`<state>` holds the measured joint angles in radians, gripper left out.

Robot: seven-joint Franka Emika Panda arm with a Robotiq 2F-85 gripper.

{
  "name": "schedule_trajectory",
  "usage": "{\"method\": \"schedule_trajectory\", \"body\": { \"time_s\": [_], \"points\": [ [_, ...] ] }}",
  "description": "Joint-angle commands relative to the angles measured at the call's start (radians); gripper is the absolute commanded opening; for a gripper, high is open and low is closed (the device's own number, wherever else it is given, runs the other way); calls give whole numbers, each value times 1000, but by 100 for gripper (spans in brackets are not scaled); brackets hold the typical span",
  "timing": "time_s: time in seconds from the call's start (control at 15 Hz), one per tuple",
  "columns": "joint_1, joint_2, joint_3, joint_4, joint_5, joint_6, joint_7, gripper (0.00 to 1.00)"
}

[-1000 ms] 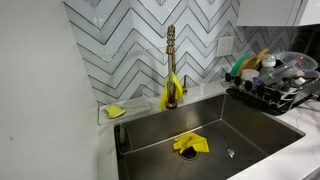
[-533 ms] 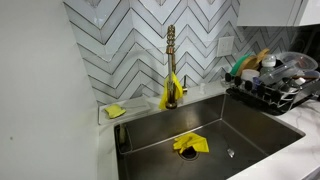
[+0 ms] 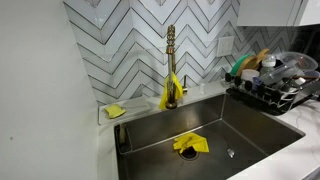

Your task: Put the spoon inside the container then put the container inside the sink

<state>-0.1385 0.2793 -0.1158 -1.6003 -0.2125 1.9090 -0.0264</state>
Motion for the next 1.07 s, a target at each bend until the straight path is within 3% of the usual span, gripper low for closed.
{"method": "schedule_trajectory", "body": {
  "time_s": [0.0, 0.2, 0.6, 1.0],
  "points": [
    [4, 1, -5, 4, 2, -2, -2, 100],
    [4, 1, -5, 6, 2, -2, -2, 100],
    [-10, 37, 18, 1, 72, 1, -123, 100],
    [-20, 37, 34, -62, 126, 94, -234, 98]
  ]
}}
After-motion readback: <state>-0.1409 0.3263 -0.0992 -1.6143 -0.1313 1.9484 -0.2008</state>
